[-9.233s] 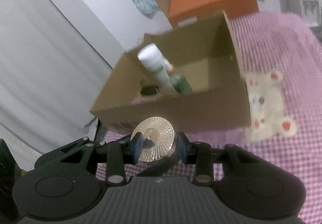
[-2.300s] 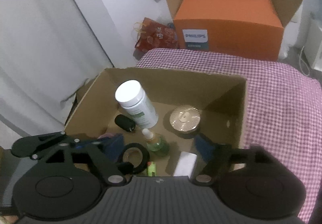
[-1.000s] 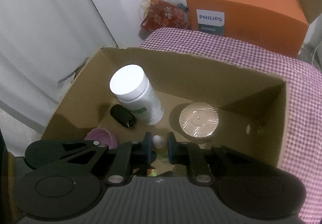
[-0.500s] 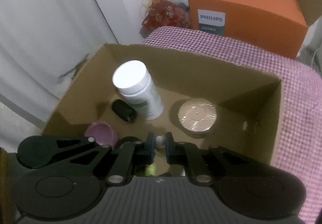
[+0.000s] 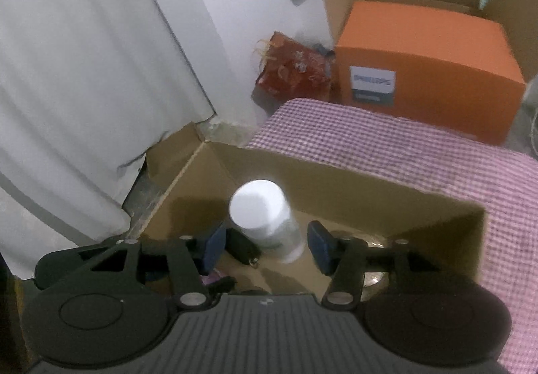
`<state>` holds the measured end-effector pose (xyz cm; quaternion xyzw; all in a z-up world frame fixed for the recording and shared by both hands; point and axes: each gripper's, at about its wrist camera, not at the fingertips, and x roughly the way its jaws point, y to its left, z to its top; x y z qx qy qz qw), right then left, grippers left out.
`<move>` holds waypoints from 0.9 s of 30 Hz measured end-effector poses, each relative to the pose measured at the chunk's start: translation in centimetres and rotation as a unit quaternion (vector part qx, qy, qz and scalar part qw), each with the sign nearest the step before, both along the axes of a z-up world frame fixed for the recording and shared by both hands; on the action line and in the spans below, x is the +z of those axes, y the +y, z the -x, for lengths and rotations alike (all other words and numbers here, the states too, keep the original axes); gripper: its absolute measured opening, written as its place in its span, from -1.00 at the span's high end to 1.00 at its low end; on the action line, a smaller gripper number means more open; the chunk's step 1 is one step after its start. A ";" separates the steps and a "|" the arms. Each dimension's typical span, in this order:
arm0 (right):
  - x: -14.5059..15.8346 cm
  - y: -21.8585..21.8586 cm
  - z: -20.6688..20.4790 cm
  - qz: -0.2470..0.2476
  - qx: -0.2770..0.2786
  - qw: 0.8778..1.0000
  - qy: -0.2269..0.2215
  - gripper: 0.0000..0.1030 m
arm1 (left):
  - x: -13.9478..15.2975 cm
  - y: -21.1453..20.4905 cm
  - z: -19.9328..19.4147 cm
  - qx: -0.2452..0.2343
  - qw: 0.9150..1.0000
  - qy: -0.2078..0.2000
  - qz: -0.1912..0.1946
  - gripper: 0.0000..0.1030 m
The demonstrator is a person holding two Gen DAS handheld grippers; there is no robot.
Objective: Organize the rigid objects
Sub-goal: 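Grasp the white pill bottle in the box with the right gripper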
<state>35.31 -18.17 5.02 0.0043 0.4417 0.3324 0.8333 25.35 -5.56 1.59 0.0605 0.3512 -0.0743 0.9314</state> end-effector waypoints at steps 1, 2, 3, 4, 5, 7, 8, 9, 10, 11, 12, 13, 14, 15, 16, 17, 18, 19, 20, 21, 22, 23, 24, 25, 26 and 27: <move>-0.2 0.6 -0.3 0.001 0.003 1.000 0.003 -0.10 | -0.2 -0.1 -0.4 0.001 1.000 0.001 -0.001 0.43; -0.4 1.1 -0.5 0.003 0.004 1.000 0.006 -0.10 | -0.2 -0.1 -0.5 0.001 1.000 0.003 -0.002 0.43; -0.7 1.6 -0.8 0.007 0.005 1.000 0.008 -0.10 | -0.3 -0.2 -0.9 0.001 1.000 0.005 -0.002 0.43; -1.0 2.1 -1.1 0.011 0.005 1.000 0.011 -0.10 | -0.4 -0.1 -1.1 0.003 1.000 0.007 -0.002 0.43; -1.3 2.4 -1.4 0.013 0.005 1.000 0.013 -0.10 | -0.5 -0.1 -1.4 0.004 1.000 0.009 -0.002 0.43; -1.9 2.8 -1.9 0.016 0.004 1.000 0.019 -0.10 | -0.6 0.1 -1.7 0.007 1.000 0.011 -0.001 0.43; -2.1 3.0 -2.1 0.016 0.003 1.000 0.020 -0.10 | -0.7 0.2 -1.9 0.010 1.000 0.013 -0.001 0.43; -2.3 3.1 -2.3 0.017 0.003 1.000 0.022 -0.09 | -0.7 0.3 -2.1 0.013 1.000 0.016 0.000 0.43; -2.6 3.2 -2.5 0.016 0.002 1.000 0.026 -0.09 | -0.8 0.5 -2.3 0.016 1.000 0.020 0.002 0.43; -2.8 3.2 -2.9 0.014 0.000 0.999 0.031 -0.09 | -0.9 0.6 -2.5 0.020 0.999 0.024 0.005 0.43; -3.0 3.3 -3.1 0.011 0.000 0.999 0.036 -0.06 | -1.0 0.8 -2.6 0.023 0.999 0.027 0.007 0.43; -3.3 3.3 -3.3 0.007 0.001 0.999 0.042 0.01 | -1.1 0.9 -2.8 0.025 0.999 0.030 0.009 0.43; -3.5 3.1 -3.5 -0.006 0.003 0.999 0.051 0.05 | -1.2 1.1 -2.9 0.029 0.999 0.031 0.008 0.43; -3.5 3.0 -3.6 -0.012 0.001 0.998 0.055 0.07 | -1.2 1.2 -3.0 0.031 0.999 0.032 0.006 0.43; -3.5 3.0 -3.6 -0.016 -0.001 0.998 0.055 0.11 | -1.3 1.4 -3.1 0.032 0.999 0.034 0.006 0.43; -3.5 2.9 -3.7 -0.020 -0.001 0.998 0.057 0.16 | -1.3 1.6 -3.3 0.033 0.999 0.036 0.008 0.43; -3.5 2.9 -3.7 -0.024 -0.002 0.998 0.060 0.18 | -1.3 1.7 -3.3 0.033 0.999 0.039 0.011 0.43; -3.5 2.8 -3.8 -0.026 -0.002 0.998 0.065 0.20 | -1.2 1.9 -3.3 0.031 0.998 0.043 0.018 0.43; -3.5 2.7 -3.8 -0.027 -0.004 0.997 0.069 0.22 | -1.2 2.0 -3.2 0.029 0.998 0.045 0.024 0.43; -3.4 2.6 -3.8 -0.026 -0.005 0.997 0.073 0.22 | -1.1 2.0 -3.1 0.027 0.998 0.047 0.028 0.43; -3.4 2.6 -3.7 -0.024 -0.005 0.997 0.074 0.22 | -1.0 2.0 -3.1 0.025 0.998 0.047 0.029 0.43; -3.3 2.6 -3.7 -0.021 -0.006 0.997 0.074 0.22 | -0.9 1.8 -3.1 0.023 0.998 0.048 0.030 0.43; -3.3 2.6 -3.7 -0.019 -0.007 0.997 0.074 0.21 | -0.9 1.7 -3.1 0.020 0.998 0.050 0.033 0.43; -3.3 2.5 -3.6 -0.018 -0.007 0.997 0.075 0.22 | -0.9 1.6 -3.1 0.015 0.998 0.054 0.042 0.43; -3.2 2.5 -3.6 -0.021 -0.007 0.997 0.078 0.24 | -0.9 1.4 -3.1 0.009 0.997 0.057 0.052 0.45; -3.2 2.4 -3.6 -0.025 -0.006 0.996 0.084 0.29 | -0.9 1.2 -3.2 0.005 0.997 0.059 0.059 0.45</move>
